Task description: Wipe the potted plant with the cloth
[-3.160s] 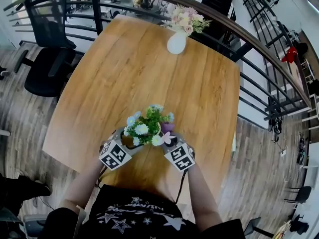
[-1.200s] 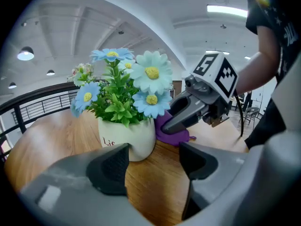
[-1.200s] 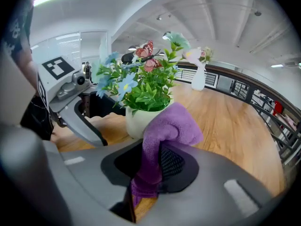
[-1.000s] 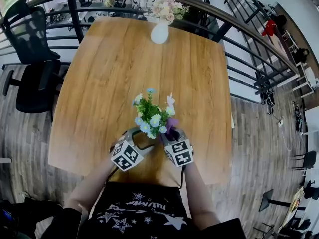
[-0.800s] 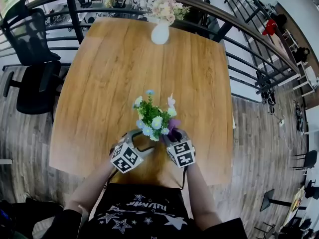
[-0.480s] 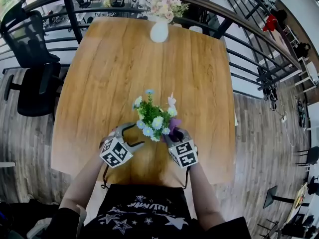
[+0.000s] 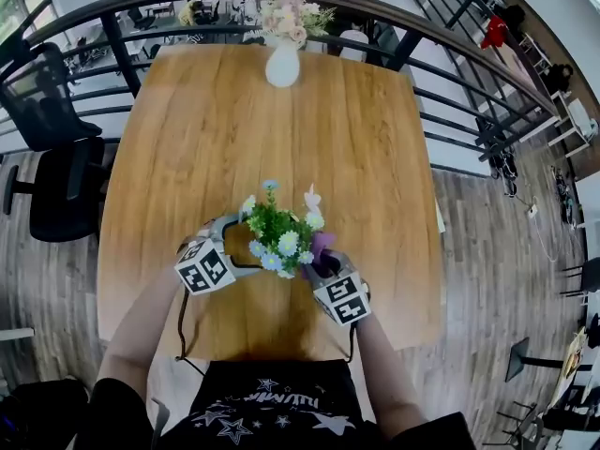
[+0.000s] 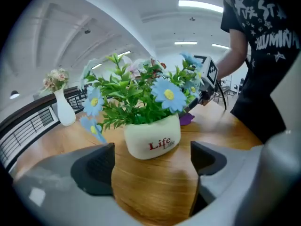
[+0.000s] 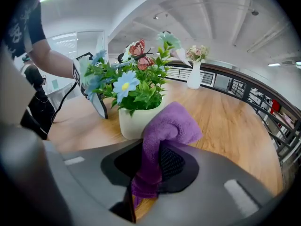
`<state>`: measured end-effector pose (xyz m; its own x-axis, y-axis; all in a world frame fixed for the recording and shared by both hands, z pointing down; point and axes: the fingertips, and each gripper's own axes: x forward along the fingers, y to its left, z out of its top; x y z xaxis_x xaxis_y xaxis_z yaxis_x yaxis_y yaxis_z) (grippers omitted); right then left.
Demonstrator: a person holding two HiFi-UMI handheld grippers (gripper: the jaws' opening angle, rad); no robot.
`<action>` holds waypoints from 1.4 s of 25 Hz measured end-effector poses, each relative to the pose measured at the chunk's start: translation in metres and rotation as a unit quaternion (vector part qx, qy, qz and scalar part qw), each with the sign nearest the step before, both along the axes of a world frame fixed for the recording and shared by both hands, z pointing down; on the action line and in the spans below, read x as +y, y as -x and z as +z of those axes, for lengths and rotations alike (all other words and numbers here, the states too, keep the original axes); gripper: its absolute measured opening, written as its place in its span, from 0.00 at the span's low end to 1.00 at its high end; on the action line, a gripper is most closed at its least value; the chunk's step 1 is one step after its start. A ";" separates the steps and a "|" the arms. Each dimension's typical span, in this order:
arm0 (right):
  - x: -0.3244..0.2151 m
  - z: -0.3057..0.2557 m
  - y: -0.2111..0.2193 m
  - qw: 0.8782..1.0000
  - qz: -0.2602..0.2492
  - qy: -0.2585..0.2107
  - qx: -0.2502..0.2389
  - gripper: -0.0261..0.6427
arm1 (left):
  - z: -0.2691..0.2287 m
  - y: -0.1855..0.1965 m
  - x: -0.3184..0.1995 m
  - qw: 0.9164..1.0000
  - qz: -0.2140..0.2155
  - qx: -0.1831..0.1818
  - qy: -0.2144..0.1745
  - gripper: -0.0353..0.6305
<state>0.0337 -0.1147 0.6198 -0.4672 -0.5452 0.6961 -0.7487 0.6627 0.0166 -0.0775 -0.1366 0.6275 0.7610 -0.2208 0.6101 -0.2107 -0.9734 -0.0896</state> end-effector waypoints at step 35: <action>0.007 0.008 0.005 1.000 0.013 0.011 -0.003 0.17 | 0.009 -0.029 -0.007 0.991 -0.128 -0.037 0.004 0.58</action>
<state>0.0289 -0.1072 0.6276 -0.4563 -0.5416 0.7060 -0.7661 0.6427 -0.0020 -0.0487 -0.1436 0.6367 0.6336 -0.3962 0.6645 -0.4441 -0.8896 -0.1070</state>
